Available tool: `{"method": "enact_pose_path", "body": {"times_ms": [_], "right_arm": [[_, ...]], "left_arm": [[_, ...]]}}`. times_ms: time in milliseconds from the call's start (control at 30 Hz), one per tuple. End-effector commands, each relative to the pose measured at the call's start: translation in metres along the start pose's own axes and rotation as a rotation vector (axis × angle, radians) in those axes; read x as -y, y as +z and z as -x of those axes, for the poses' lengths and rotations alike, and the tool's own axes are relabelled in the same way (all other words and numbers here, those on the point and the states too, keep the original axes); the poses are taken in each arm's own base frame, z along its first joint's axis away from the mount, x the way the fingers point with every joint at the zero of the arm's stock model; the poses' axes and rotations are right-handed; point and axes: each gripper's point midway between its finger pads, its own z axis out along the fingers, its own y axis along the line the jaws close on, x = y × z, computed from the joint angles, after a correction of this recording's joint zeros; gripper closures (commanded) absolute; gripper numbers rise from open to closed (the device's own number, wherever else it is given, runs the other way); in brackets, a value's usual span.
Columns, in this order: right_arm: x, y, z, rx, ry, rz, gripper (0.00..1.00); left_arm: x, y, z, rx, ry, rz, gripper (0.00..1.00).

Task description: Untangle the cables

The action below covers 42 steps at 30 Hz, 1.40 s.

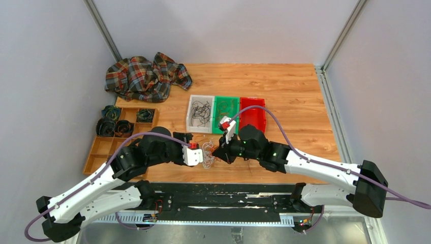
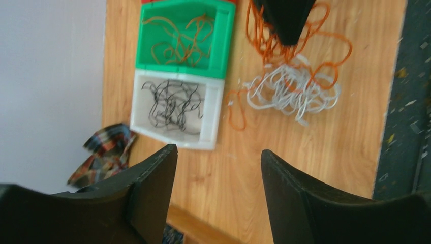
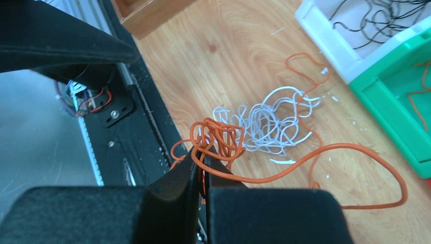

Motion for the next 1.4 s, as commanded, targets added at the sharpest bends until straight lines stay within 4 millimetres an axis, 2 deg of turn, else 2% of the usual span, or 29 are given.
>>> {"method": "enact_pose_path", "body": {"times_ms": [0, 33, 100, 200, 267, 333, 533, 633, 733, 867, 1033, 1100, 1367], "right_arm": [[-0.016, -0.004, 0.004, -0.037, -0.001, 0.09, 0.99], [-0.02, -0.004, 0.005, -0.03, 0.001, 0.119, 0.99], [-0.033, -0.006, 0.009, -0.01, 0.005, 0.196, 0.99], [-0.049, -0.013, 0.008, -0.001, 0.009, 0.305, 0.99], [-0.061, -0.021, 0.005, -0.001, 0.028, 0.405, 0.99], [-0.068, -0.027, 0.002, -0.014, 0.067, 0.473, 0.99], [-0.08, -0.038, -0.002, -0.097, 0.14, 0.649, 0.99], [-0.079, -0.041, -0.008, -0.167, 0.174, 0.697, 0.99], [-0.079, -0.041, -0.013, -0.208, 0.19, 0.722, 0.99], [-0.073, -0.035, -0.009, -0.232, 0.214, 0.713, 0.99], [-0.066, -0.03, 0.003, -0.214, 0.221, 0.692, 1.0], [-0.064, -0.029, 0.007, -0.213, 0.227, 0.698, 1.0], [-0.062, -0.028, 0.008, -0.245, 0.236, 0.701, 1.0]], "left_arm": [[0.001, 0.0, 0.057, 0.24, -0.18, -0.063, 0.37], [0.003, -0.002, 0.069, 0.275, -0.232, -0.097, 0.38], [0.013, -0.001, 0.081, 0.307, -0.283, -0.182, 0.4], [0.022, 0.006, 0.077, 0.322, -0.173, -0.213, 0.45], [0.01, 0.014, 0.068, 0.324, -0.067, -0.116, 0.46], [0.002, 0.019, 0.061, 0.332, 0.111, -0.036, 0.46], [-0.016, 0.028, 0.065, 0.442, 0.389, 0.202, 0.48], [-0.023, 0.028, 0.073, 0.5, 0.478, 0.298, 0.48], [-0.03, 0.02, 0.091, 0.577, 0.536, 0.362, 0.49], [-0.018, 0.017, 0.101, 0.649, 0.582, 0.333, 0.51], [0.013, 0.014, 0.097, 0.728, 0.707, 0.295, 0.53], [0.02, 0.015, 0.096, 0.739, 0.75, 0.288, 0.54], [0.019, 0.029, 0.089, 0.678, 0.821, 0.272, 0.57]]}}
